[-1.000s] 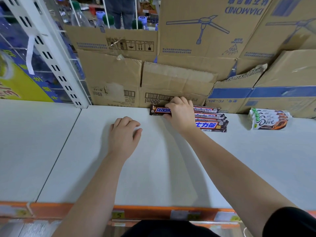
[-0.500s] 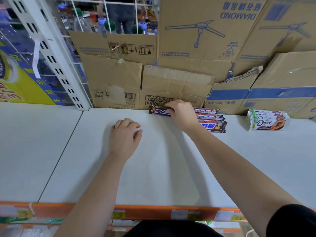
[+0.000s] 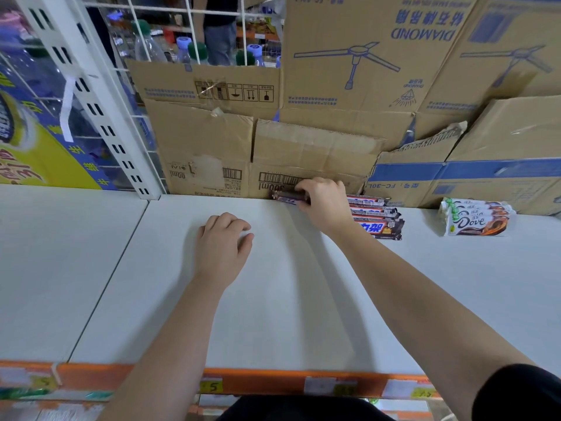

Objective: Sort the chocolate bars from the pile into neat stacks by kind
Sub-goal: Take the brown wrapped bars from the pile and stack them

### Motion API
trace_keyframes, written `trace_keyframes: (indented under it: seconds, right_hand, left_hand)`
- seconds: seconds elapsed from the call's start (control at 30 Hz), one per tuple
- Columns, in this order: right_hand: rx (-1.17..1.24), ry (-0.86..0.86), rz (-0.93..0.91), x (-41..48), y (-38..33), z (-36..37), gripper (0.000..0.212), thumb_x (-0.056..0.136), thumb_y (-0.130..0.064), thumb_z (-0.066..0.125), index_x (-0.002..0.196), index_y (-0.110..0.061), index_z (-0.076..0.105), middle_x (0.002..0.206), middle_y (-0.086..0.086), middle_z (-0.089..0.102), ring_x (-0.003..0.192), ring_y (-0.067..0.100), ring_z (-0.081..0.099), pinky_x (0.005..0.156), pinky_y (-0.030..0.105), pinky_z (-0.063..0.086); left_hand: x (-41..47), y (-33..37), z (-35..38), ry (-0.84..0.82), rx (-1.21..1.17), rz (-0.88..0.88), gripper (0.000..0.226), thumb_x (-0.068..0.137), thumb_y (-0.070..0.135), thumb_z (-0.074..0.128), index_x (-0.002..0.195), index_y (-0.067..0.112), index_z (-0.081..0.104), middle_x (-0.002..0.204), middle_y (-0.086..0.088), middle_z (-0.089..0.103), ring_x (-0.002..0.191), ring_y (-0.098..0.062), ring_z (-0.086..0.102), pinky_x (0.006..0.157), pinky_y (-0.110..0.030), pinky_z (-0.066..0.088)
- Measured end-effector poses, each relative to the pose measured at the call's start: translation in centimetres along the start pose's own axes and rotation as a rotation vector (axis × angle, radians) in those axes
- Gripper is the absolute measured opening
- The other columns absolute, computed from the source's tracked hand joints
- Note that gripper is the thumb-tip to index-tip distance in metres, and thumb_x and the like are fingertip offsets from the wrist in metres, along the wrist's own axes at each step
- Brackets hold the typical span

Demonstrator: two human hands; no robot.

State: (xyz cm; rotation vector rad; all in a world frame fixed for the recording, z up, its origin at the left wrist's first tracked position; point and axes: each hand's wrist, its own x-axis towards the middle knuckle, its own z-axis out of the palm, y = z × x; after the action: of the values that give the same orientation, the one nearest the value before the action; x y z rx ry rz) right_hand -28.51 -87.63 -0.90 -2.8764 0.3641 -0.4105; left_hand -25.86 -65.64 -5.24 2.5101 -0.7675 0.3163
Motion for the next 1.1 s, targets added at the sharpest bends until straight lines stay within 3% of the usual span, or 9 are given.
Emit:
trace_keyframes:
  seconds: [0.17, 0.33, 0.4, 0.5, 0.57, 0.7, 0.87, 0.97, 1.1]
  right_hand:
    - [0.074, -0.026, -0.041, -0.3, 0.0, 0.3, 0.021, 0.079, -0.016, 0.058, 0.098, -0.016, 0.065, 0.099, 0.005, 0.063, 0.095, 0.03, 0.057, 0.076, 0.033, 0.029]
    - [0.375, -0.159, -0.201, -0.7, -0.6, -1.6, 0.014, 0.081, -0.016, 0.065, 0.095, -0.018, 0.066, 0.085, 0.0, 0.069, 0.079, 0.021, 0.061, 0.073, 0.033, 0.048]
    - [0.47, -0.172, -0.222, -0.8, -0.8, -2.5, 0.013, 0.082, -0.014, 0.068, 0.094, -0.017, 0.068, 0.083, -0.004, 0.067, 0.075, 0.014, 0.058, 0.071, 0.026, 0.044]
    - [0.608, -0.162, -0.189, -1.3, -0.9, -3.5, 0.015, 0.084, -0.009, 0.067, 0.097, -0.016, 0.07, 0.084, -0.007, 0.066, 0.073, 0.004, 0.057, 0.067, 0.014, 0.041]
    - [0.743, -0.127, -0.129, -1.7, -0.7, -3.6, 0.021, 0.081, -0.01, 0.072, 0.101, -0.015, 0.069, 0.085, -0.007, 0.066, 0.073, 0.002, 0.059, 0.071, 0.013, 0.045]
    - [0.967, -0.173, 0.018, -2.2, 0.1, -3.0, 0.035, 0.069, -0.009, 0.082, 0.097, -0.019, 0.063, 0.097, 0.009, 0.069, 0.081, 0.023, 0.065, 0.078, 0.033, 0.052]
    - [1.041, -0.18, 0.063, -2.8, -0.1, -2.1, 0.021, 0.076, -0.002, 0.075, 0.093, -0.01, 0.066, 0.083, 0.006, 0.069, 0.072, 0.013, 0.062, 0.07, 0.025, 0.05]
    - [0.866, -0.094, 0.077, -2.3, -0.2, -2.4, 0.014, 0.078, -0.004, 0.073, 0.086, -0.012, 0.066, 0.076, 0.004, 0.072, 0.069, 0.011, 0.065, 0.065, 0.02, 0.047]
    - [0.38, -0.023, 0.091, -0.9, 0.2, -2.4, 0.008, 0.079, -0.015, 0.069, 0.087, -0.017, 0.069, 0.082, 0.002, 0.073, 0.082, 0.023, 0.065, 0.074, 0.034, 0.051]
  left_hand:
    - [0.2, 0.4, -0.6, -0.034, -0.038, -0.023, 0.016, 0.085, 0.021, 0.064, 0.099, 0.016, 0.068, 0.1, -0.001, 0.062, 0.096, -0.029, 0.055, 0.079, -0.039, 0.044]
    - [2.5, 3.9, -2.2, -0.012, -0.143, 0.067, 0.037, 0.086, 0.02, 0.064, 0.122, 0.012, 0.059, 0.117, -0.006, 0.057, 0.106, -0.028, 0.051, 0.086, -0.037, 0.044]
    - [3.5, 4.8, -2.7, 0.009, -0.113, 0.067, 0.037, 0.085, 0.025, 0.067, 0.12, 0.015, 0.061, 0.11, -0.003, 0.061, 0.103, -0.028, 0.05, 0.079, -0.036, 0.043]
    - [4.2, 5.3, -3.2, -0.018, -0.127, 0.05, 0.018, 0.082, 0.028, 0.068, 0.1, 0.023, 0.07, 0.091, 0.002, 0.064, 0.091, -0.023, 0.051, 0.064, -0.031, 0.038]
    - [4.1, 5.5, -3.2, -0.052, -0.234, 0.007, 0.009, 0.081, 0.025, 0.069, 0.089, 0.023, 0.071, 0.085, 0.003, 0.063, 0.079, -0.021, 0.057, 0.062, -0.033, 0.04]
    - [3.6, 6.0, -2.9, -0.031, -0.646, -0.232, 0.005, 0.084, 0.02, 0.067, 0.085, 0.017, 0.063, 0.075, 0.002, 0.069, 0.067, -0.015, 0.067, 0.067, -0.034, 0.052]
    - [3.1, 6.6, -2.8, -0.085, -0.979, -0.304, 0.005, 0.087, 0.012, 0.065, 0.09, 0.016, 0.065, 0.081, -0.003, 0.072, 0.072, -0.019, 0.071, 0.073, -0.038, 0.059]
    - [3.0, 5.7, -2.5, -0.137, -0.859, -0.289, 0.008, 0.085, 0.02, 0.068, 0.092, 0.018, 0.065, 0.083, 0.001, 0.07, 0.073, -0.016, 0.069, 0.074, -0.033, 0.056]
    - [1.8, 3.0, -1.9, -0.132, -0.294, -0.108, 0.028, 0.086, 0.029, 0.066, 0.11, 0.016, 0.064, 0.104, 0.0, 0.063, 0.094, -0.018, 0.06, 0.081, -0.033, 0.048]
